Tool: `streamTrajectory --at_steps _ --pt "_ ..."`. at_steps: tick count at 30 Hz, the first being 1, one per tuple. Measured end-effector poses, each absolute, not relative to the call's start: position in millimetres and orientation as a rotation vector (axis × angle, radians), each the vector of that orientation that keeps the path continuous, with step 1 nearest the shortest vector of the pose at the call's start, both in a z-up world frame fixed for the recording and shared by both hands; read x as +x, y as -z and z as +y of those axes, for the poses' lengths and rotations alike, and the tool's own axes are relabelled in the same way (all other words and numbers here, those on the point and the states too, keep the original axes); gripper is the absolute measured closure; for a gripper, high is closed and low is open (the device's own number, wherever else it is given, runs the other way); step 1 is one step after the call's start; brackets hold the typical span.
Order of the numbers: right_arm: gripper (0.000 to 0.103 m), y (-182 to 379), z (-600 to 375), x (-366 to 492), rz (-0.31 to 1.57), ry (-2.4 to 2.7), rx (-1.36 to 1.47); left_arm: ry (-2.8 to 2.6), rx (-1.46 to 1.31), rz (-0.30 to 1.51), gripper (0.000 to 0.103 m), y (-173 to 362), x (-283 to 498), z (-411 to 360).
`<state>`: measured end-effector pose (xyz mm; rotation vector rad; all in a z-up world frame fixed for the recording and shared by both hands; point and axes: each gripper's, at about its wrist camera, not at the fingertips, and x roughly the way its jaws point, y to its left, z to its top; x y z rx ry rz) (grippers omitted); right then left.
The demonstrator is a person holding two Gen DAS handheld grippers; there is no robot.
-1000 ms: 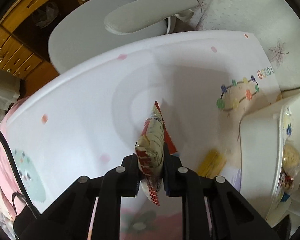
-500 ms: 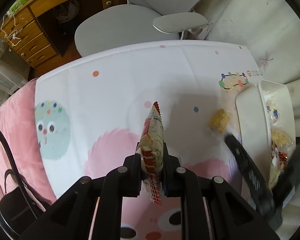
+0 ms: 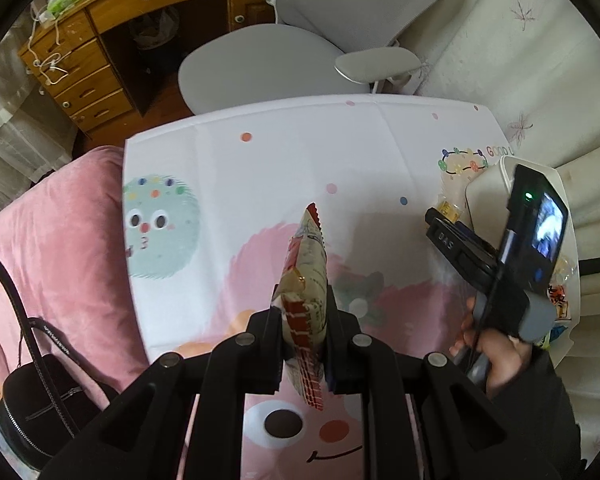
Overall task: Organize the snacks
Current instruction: 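Carry the yellow cake bar with right tool into the tray and release it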
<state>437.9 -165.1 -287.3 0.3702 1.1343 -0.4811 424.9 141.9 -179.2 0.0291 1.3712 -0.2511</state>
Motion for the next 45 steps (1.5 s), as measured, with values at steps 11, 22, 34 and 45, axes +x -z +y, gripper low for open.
streamTrajectory --at_steps 11,22,34,45 --pt "0.074 281 -146 409 1.223 0.451 0.386 0.239 0.005 1.331 0.090 146 394 159" --pt "0.077 243 -103 309 1.279 0.323 0.451 0.299 -0.030 1.333 0.090 121 337 151" --pt "0.077 159 -101 223 1.206 0.180 0.365 0.316 0.040 1.320 0.092 104 281 98" --pt "0.077 97 -175 194 1.060 0.090 0.232 0.168 -0.037 1.264 0.092 116 237 77"
